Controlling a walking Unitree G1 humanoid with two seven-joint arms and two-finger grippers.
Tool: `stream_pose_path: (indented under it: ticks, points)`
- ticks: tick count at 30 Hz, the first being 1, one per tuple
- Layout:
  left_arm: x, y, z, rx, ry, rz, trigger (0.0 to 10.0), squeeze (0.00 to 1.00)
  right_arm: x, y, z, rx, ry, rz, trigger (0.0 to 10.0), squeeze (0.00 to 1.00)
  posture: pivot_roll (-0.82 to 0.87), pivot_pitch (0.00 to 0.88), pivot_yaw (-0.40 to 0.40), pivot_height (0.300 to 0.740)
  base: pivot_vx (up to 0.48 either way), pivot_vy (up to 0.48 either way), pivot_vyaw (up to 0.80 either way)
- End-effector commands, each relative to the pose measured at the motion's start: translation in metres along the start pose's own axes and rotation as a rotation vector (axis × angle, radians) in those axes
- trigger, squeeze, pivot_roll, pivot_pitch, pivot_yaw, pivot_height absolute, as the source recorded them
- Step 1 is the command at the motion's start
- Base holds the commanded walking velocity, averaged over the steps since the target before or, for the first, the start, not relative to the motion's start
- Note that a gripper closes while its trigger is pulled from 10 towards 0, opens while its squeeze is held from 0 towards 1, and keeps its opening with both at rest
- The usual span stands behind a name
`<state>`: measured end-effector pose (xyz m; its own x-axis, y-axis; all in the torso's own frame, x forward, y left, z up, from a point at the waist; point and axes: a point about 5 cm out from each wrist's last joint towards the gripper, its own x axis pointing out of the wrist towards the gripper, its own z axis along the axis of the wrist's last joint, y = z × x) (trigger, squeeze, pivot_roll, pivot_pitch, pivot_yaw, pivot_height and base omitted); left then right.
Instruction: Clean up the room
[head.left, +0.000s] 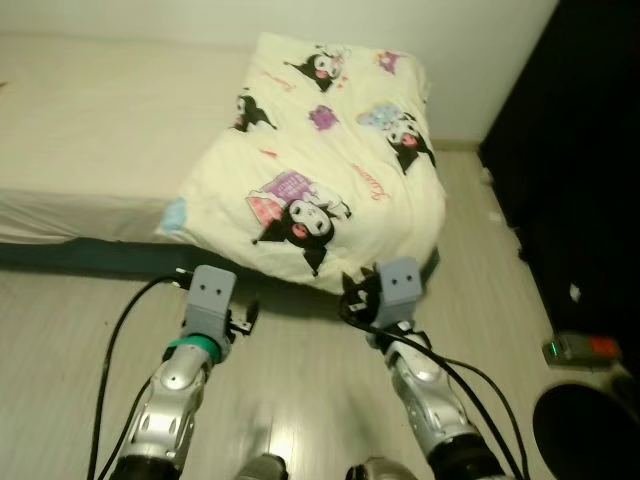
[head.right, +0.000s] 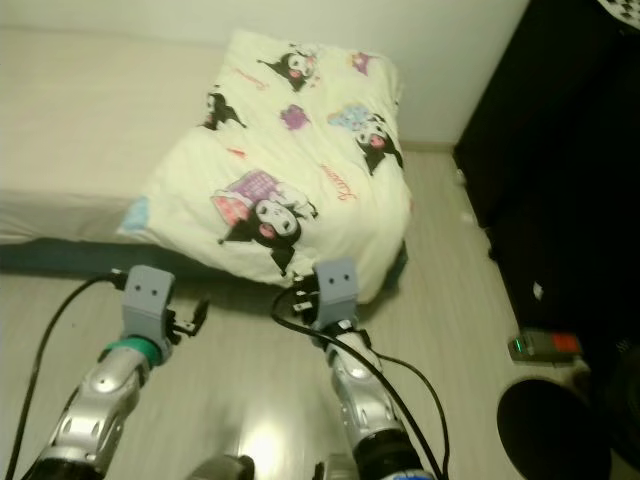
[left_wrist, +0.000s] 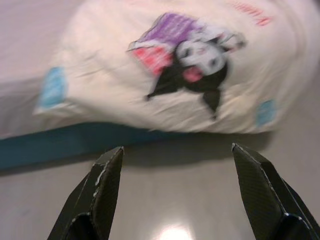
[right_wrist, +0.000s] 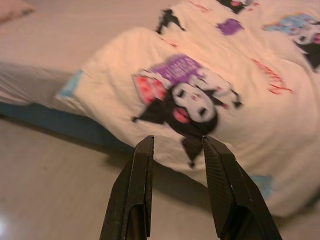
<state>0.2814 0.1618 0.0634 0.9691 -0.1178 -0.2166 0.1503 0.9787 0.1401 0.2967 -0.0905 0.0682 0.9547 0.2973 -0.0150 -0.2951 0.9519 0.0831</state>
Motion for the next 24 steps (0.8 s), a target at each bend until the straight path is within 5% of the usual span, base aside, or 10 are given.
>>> stream_pose_path:
  ticks: [1, 24]
  points:
    - [-0.0021, -0.0016, -0.0072, 0.002, 0.027, -0.006, 10.0, 0.00, -0.0042, 0.0003, -0.0044, -0.003, 0.007, -0.007, 10.0, 0.00, -0.01, 0.047, 0.001, 0.740, 0.000, 0.000, 0.00]
    - [-0.0022, 0.0006, -0.0073, 0.015, 0.029, -0.014, 10.0, 0.00, -0.0029, 0.0046, -0.0060, -0.030, 0.013, 0.006, 10.0, 0.00, -0.01, 0.044, 0.006, 0.740, 0.000, 0.000, 0.77]
